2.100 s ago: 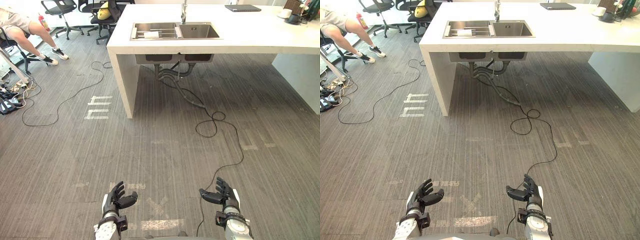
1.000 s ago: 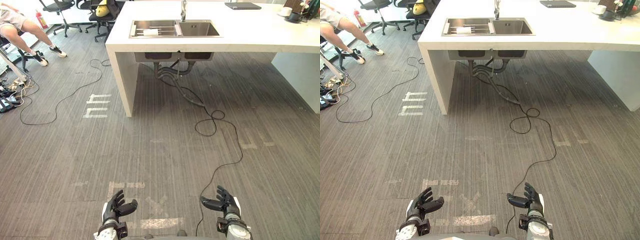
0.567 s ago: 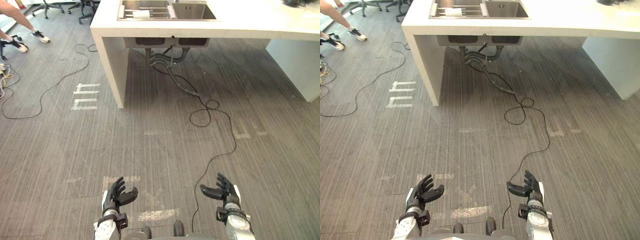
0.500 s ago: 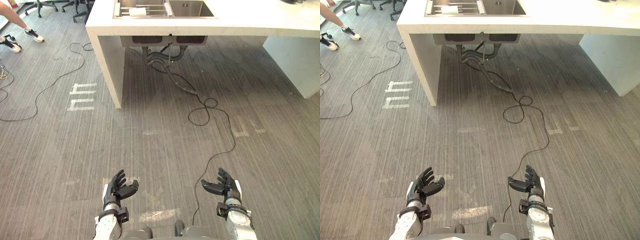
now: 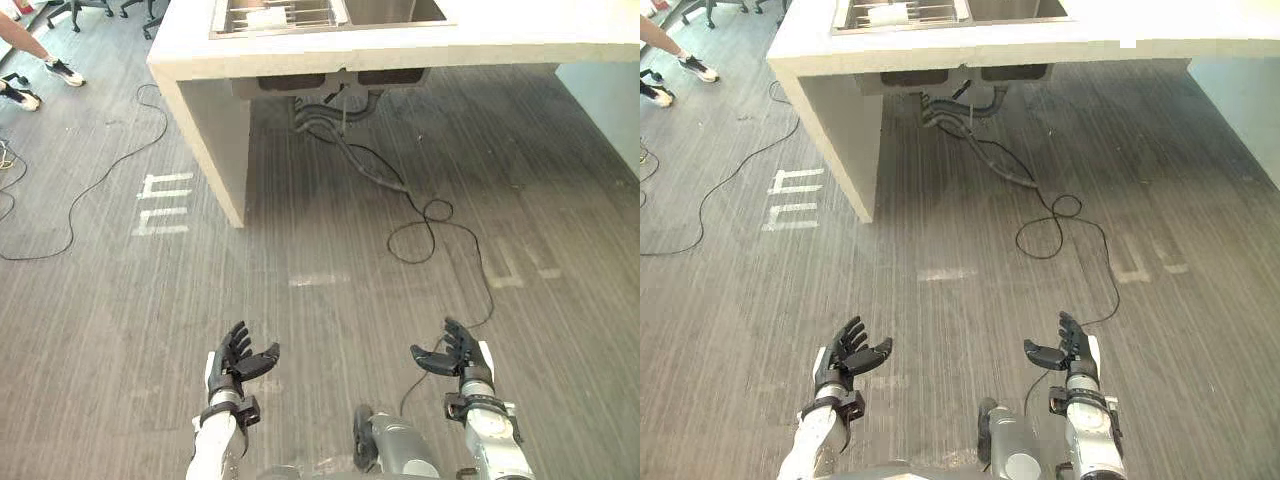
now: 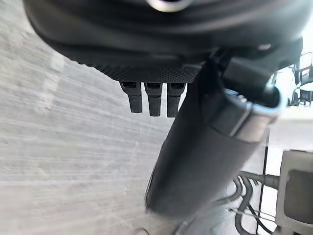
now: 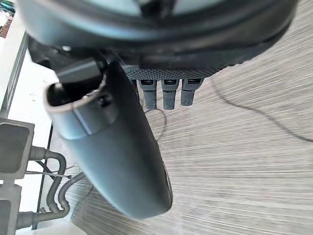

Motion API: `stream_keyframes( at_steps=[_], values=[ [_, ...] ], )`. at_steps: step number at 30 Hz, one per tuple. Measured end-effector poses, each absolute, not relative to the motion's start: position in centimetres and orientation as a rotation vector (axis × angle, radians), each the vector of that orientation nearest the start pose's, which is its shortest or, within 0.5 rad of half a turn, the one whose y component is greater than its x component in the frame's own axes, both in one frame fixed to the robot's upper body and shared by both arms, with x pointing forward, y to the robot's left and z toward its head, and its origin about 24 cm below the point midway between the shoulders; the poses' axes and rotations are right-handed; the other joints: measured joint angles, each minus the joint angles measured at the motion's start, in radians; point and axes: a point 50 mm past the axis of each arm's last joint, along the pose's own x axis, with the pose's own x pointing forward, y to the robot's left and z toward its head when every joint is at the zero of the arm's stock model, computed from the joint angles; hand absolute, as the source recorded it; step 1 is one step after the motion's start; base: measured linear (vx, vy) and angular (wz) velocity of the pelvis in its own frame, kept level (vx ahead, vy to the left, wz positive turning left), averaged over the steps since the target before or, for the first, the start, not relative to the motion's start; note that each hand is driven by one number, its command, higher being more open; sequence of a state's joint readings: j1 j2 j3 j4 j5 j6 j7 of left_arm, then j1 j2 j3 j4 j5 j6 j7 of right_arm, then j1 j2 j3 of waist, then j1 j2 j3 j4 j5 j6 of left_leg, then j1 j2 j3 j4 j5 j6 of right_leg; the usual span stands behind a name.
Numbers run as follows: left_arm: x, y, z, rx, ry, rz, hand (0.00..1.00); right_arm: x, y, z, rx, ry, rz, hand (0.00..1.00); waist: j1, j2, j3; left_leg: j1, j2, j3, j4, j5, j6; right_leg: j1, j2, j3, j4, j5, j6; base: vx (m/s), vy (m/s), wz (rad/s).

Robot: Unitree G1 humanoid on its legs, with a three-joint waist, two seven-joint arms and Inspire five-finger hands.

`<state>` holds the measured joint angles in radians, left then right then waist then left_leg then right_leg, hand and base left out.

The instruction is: Walk over to the sink, pick up the cup, carry it to the dishwasher, place the cup inside the dishwasher, then close the dishwasher door

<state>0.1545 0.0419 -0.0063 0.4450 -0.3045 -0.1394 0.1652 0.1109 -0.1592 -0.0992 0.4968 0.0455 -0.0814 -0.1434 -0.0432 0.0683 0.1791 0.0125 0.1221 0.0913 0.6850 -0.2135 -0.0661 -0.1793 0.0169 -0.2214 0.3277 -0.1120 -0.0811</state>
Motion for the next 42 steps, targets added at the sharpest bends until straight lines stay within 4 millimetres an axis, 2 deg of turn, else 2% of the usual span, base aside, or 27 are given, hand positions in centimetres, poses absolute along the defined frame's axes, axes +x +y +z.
stream_keyframes(
  at_steps=[1, 2, 4, 6, 8, 9, 10, 11, 12, 13, 14, 15, 17, 20, 21, 23, 24, 26, 28, 29, 30, 33, 35, 37, 39, 40, 42],
  values=[
    [18.1, 17.7, -7.8, -0.223, 0.467, 0.307, 0.9, 18.3, -22.9, -7.5, -0.133, 0.511, -0.303, 0.9, 0.003, -0.002, 0.004, -0.034, 0.02, 0.0, 0.103, 0.032, 0.001, 0.05, 0.004, -0.001, -0.034, 0.001, -0.001, 0.43, -0.111, 0.14],
    [17.8, 17.5, -8.0, -0.241, 0.474, 0.307, 0.9, 18.1, -22.7, -7.7, -0.134, 0.519, -0.296, 0.9, 0.007, -0.004, 0.009, -0.087, 0.055, 0.031, 0.263, 0.01, 0.016, 0.14, 0.012, 0.006, -0.095, 0.001, -0.002, 0.32, -0.072, -0.07],
    [17.6, 17.4, -8.1, -0.252, 0.483, 0.305, 0.9, 18.3, -22.6, -7.6, -0.134, 0.51, -0.294, 0.9, 0.023, -0.009, 0.012, -0.186, 0.08, 0.063, 0.349, -0.033, 0.036, 0.24, 0.012, 0.041, -0.174, 0.001, -0.002, 0.34, -0.053, -0.33],
    [17.6, 17.5, -8.1, -0.253, 0.478, 0.309, 0.9, 18.3, -22.5, -7.6, -0.129, 0.51, -0.297, 0.9, 0.046, -0.006, 0.014, -0.273, 0.075, 0.062, 0.29, -0.058, 0.034, 0.284, 0.003, 0.068, -0.217, 0.001, -0.001, 0.4, 0.068, -0.45],
    [17.7, 17.6, -8.0, -0.251, 0.477, 0.309, 0.9, 18.3, -22.3, -7.7, -0.122, 0.511, -0.299, 0.9, 0.061, -0.015, 0.028, -0.332, 0.043, 0.067, 0.144, -0.071, 0.026, 0.328, -0.024, 0.092, -0.251, -0.007, 0.011, 0.36, 0.15, -0.33],
    [17.7, 17.4, -8.0, -0.254, 0.479, 0.309, 0.9, 18.3, -22.4, -7.7, -0.121, 0.512, -0.303, 0.9, 0.058, -0.015, 0.035, -0.352, 0.012, 0.069, -0.018, -0.051, 0.027, 0.35, -0.048, 0.097, -0.252, -0.029, 0.045, 0.35, 0.207, -0.09],
    [17.7, 17.2, -8.1, -0.263, 0.479, 0.308, 0.9, 18.0, -22.8, -7.8, -0.12, 0.521, -0.319, 0.9, 0.056, -0.003, 0.038, -0.35, -0.01, 0.068, -0.21, 0.042, 0.03, 0.373, -0.058, 0.098, -0.246, -0.06, 0.072, 0.37, 0.226, -0.03],
    [17.7, 17.0, -8.1, -0.269, 0.48, 0.308, 0.9, 17.8, -23.1, -7.9, -0.121, 0.528, -0.331, 0.9, 0.057, 0.014, 0.033, -0.342, -0.009, 0.06, -0.309, 0.119, 0.027, 0.381, -0.05, 0.1, -0.24, -0.079, 0.089, 0.4, 0.254, 0.02],
    [17.8, 17.1, -8.1, -0.264, 0.48, 0.31, 0.9, 17.8, -22.8, -8.3, -0.107, 0.551, -0.337, 0.9, 0.06, 0.009, 0.037, -0.332, -0.025, 0.066, -0.319, 0.207, 0.097, 0.399, -0.066, 0.104, -0.223, -0.118, 0.112, 0.39, 0.259, 0.06],
    [18.3, 17.6, -7.7, -0.25, 0.459, 0.314, 0.9, 17.9, -22.4, -8.4, -0.097, 0.555, -0.332, 0.9, 0.062, -0.027, 0.038, -0.331, -0.065, 0.074, -0.324, 0.173, 0.103, 0.39, -0.107, 0.111, -0.204, -0.135, 0.122, 0.38, 0.244, 0.11],
    [18.5, 17.8, -7.5, -0.24, 0.451, 0.313, 0.9, 18.0, -22.3, -8.4, -0.094, 0.553, -0.331, 0.9, 0.065, -0.039, 0.04, -0.333, -0.082, 0.079, -0.315, 0.156, 0.109, 0.388, -0.126, 0.117, -0.191, -0.148, 0.13, 0.43, 0.243, 0.06],
    [18.9, 17.8, -7.3, -0.238, 0.444, 0.312, 0.9, 18.2, -22.2, -8.4, -0.094, 0.552, -0.329, 0.9, 0.076, -0.046, 0.041, -0.329, -0.103, 0.097, -0.286, 0.111, 0.125, 0.365, -0.158, 0.138, -0.119, -0.167, 0.149, 0.43, 0.226, -0.07],
    [18.3, 17.8, -7.5, -0.235, 0.453, 0.314, 0.9, 18.1, -22.0, -8.7, -0.093, 0.568, -0.317, 0.9, 0.078, -0.046, 0.041, -0.287, -0.118, 0.113, -0.29, 0.07, 0.134, 0.337, -0.182, 0.162, -0.007, -0.165, 0.158, 0.4, 0.21, -0.17],
    [17.8, 17.7, -7.4, -0.202, 0.457, 0.282, 0.9, 17.7, -21.6, -9.3, -0.091, 0.596, -0.305, 0.9, 0.071, -0.049, 0.039, -0.164, -0.143, 0.114, -0.351, 0.026, 0.152, 0.215, -0.226, 0.168, 0.367, -0.124, 0.268, 0.36, 0.105, -0.03],
    [17.8, 17.8, -7.1, -0.197, 0.443, 0.277, 0.9, 17.6, -21.5, -9.5, -0.094, 0.607, -0.293, 0.9, 0.063, -0.049, 0.039, -0.119, -0.144, 0.109, -0.372, 0.016, 0.156, 0.153, -0.233, 0.141, 0.479, -0.143, 0.237, 0.39, 0.04, 0.06],
    [18.0, 17.9, -6.6, -0.194, 0.42, 0.275, 0.9, 17.5, -21.3, -9.7, -0.096, 0.618, -0.28, 0.9, 0.046, -0.051, 0.036, -0.059, -0.143, 0.099, -0.407, 0.012, 0.144, 0.082, -0.242, 0.083, 0.541, -0.175, 0.186, 0.38, -0.021, 0.15],
    [18.4, 17.8, -6.0, -0.2, 0.387, 0.27, 0.9, 17.4, -21.3, -9.7, -0.097, 0.619, -0.278, 0.9, 0.033, -0.051, 0.035, -0.013, -0.137, 0.089, -0.44, 0.008, 0.136, 0.01, -0.238, 0.046, 0.526, -0.21, 0.135, 0.38, -0.071, 0.23],
    [19.1, 17.6, -5.0, -0.213, 0.336, 0.263, 0.9, 17.6, -21.3, -9.6, -0.099, 0.616, -0.273, 0.9, 0.024, -0.043, 0.035, 0.017, -0.108, 0.077, -0.451, 0.001, 0.122, -0.089, -0.201, 0.032, 0.43, -0.231, 0.113, 0.38, -0.16, 0.16],
    [19.9, 17.6, -4.3, -0.22, 0.299, 0.263, 0.9, 17.5, -21.1, -9.9, -0.101, 0.63, -0.261, 0.9, 0.024, -0.035, 0.038, 0.045, -0.06, 0.06, -0.437, -0.022, 0.082, -0.137, -0.137, 0.029, 0.196, -0.159, 0.114, 0.38, -0.217, 0.2],
    [20.1, 17.9, -3.9, -0.207, 0.278, 0.261, 0.9, 16.9, -21.1, -10.1, -0.105, 0.646, -0.259, 0.9, 0.019, -0.048, 0.034, 0.078, -0.052, 0.05, -0.424, -0.062, 0.023, -0.117, -0.121, 0.033, 0.046, 0.085, 0.107, 0.43, -0.24, 0.23],
    [20.1, 17.1, -3.8, -0.235, 0.274, 0.255, 0.9, 16.6, -21.9, -10.3, -0.129, 0.66, -0.268, 0.9, 0.019, -0.012, 0.02, 0.086, -0.003, 0.047, -0.414, -0.077, 0.018, -0.093, -0.082, 0.018, 0.054, 0.075, 0.084, 0.51, -0.27, 0.12],
    [21.0, 16.0, -1.8, -0.264, 0.185, 0.212, 0.9, 17.5, -22.9, -9.4, -0.148, 0.621, -0.288, 0.9, 0.018, 0.004, 0.012, 0.087, -0.001, 0.045, -0.447, -0.025, 0.02, -0.08, -0.064, 0.016, 0.039, 0.054, 0.061, 0.33, -0.176, -0.06],
    [21.6, 15.3, -0.1, -0.28, 0.107, 0.174, 0.9, 17.5, -23.5, -9.2, -0.16, 0.61, -0.3, 0.9, 0.01, 0.006, 0.011, 0.099, 0.002, 0.029, -0.429, -0.008, 0.008, -0.045, -0.065, 0.003, 0.033, 0.023, 0.068, 0.21, -0.105, 0.25],
    [21.9, 14.8, 1.5, -0.294, 0.031, 0.146, 0.9, 17.2, -23.4, -9.3, -0.157, 0.613, -0.301, 0.9, 0.006, 0.01, 0.013, 0.057, 0.013, 0.012, -0.29, 0.001, -0.007, 0.015, -0.064, -0.012, -0.008, 0.008, 0.072, 0.17, -0.083, 0.27],
    [22.0, 14.5, 2.7, -0.315, -0.022, 0.138, 0.9, 16.2, -23.1, -9.9, -0.152, 0.643, -0.289, 0.9, 0.012, 0.021, 0.022, -0.025, 0.045, 0.002, -0.049, 0.042, -0.056, 0.123, -0.047, -0.025, -0.106, 0.013, 0.072, 0.18, -0.06, 0.23],
    [22.0, 14.3, 3.5, -0.33, -0.055, 0.136, 0.9, 15.4, -23.1, -10.2, -0.153, 0.664, -0.288, 0.9, 0.024, 0.026, 0.021, -0.072, 0.064, 0.004, 0.052, 0.001, -0.057, 0.166, -0.039, -0.03, -0.142, 0.007, 0.062, 0.18, -0.016, 0.12],
    [21.9, 14.2, 5.1, -0.347, -0.129, 0.13, 0.9, 15.2, -23.1, -10.3, -0.152, 0.67, -0.288, 0.9, 0.031, 0.036, 0.017, -0.145, 0.055, 0.007, 0.071, -0.07, -0.035, 0.203, -0.039, -0.029, -0.176, -0.003, 0.054, 0.14, 0.035, 0.03]
  ],
)
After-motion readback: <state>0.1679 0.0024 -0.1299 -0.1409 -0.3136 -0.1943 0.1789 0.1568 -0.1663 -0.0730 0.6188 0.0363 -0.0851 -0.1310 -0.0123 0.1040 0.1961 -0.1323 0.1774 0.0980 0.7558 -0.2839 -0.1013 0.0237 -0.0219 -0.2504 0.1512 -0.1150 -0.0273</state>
